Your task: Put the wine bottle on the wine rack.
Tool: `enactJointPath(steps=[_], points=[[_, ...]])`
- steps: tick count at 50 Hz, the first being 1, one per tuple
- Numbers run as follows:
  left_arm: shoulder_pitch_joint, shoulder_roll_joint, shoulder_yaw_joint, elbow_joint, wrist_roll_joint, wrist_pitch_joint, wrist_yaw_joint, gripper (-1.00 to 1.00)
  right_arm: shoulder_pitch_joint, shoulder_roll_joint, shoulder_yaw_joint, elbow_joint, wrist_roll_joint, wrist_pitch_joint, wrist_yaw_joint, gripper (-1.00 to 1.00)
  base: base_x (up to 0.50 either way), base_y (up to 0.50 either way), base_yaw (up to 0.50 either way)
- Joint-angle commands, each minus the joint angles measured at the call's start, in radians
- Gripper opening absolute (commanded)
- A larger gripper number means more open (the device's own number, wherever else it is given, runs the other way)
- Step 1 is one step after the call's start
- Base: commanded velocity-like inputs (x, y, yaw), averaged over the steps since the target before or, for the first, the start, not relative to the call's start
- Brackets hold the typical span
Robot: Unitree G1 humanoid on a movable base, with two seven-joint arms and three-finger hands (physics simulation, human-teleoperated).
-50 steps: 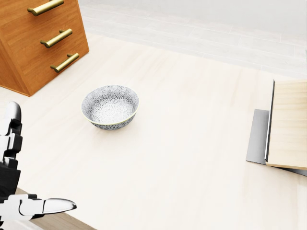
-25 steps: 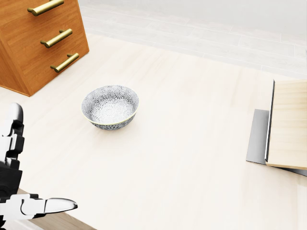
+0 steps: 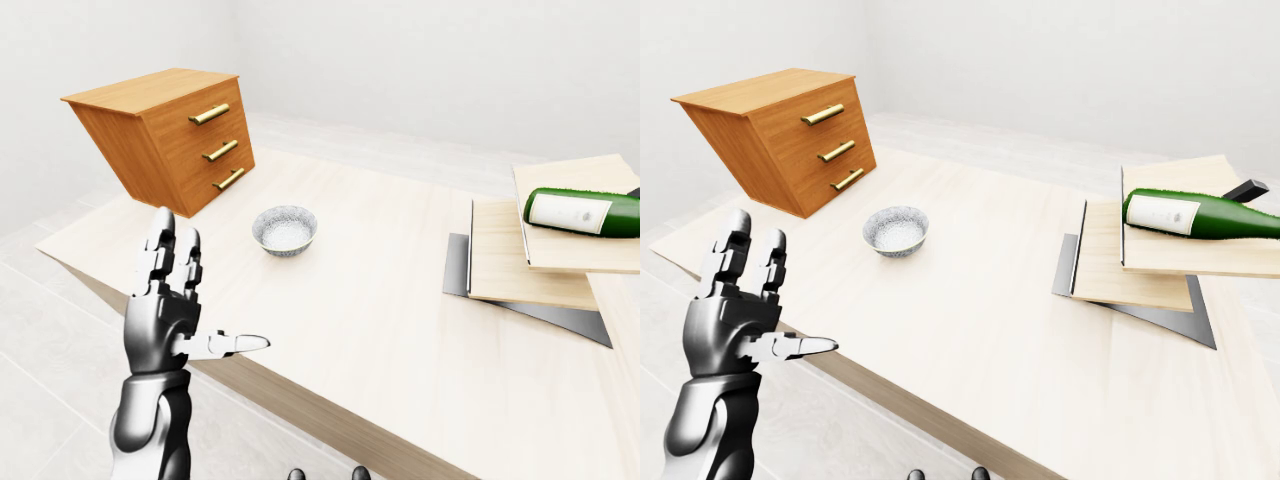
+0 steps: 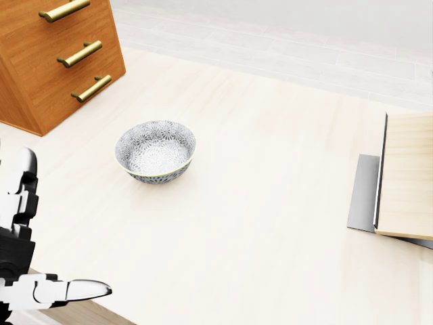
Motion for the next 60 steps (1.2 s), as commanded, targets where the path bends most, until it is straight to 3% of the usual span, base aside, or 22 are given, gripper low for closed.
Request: enactJointPath(steps=[1,16,26,47,60], points=[[0.000,0.001,0.001,-0.005,-0.004,0.000,0.001,1.00,0.013,-0.070,-0.027,-0.098,0.055,0.000,-0.003,1.00,0.00,0.00,0.00],[0.000,0.000,-0.001,-0.012,-0.007,0.000,0.002,1.00,0.097,-0.099,-0.169,-0.419,0.280,0.000,-0.183,1.00,0.00,0.00,0.00],[-0.007,0.002,-0.004,-0.011,-0.010,0.000,0.002,1.00,0.138,-0.093,-0.182,-0.535,0.368,0.000,-0.235,1.00,0.00,0.00,0.00],[0.005,0.001,-0.015,-0.073,-0.012,0.000,0.007,1.00,0.209,-0.078,-0.307,-0.847,0.635,0.000,-0.472,1.00,0.00,0.00,0.00],[0.005,-0.002,-0.018,-0.084,-0.010,0.000,0.004,1.00,0.249,-0.086,-0.333,-0.968,0.777,0.000,-0.579,1.00,0.00,0.00,0.00]])
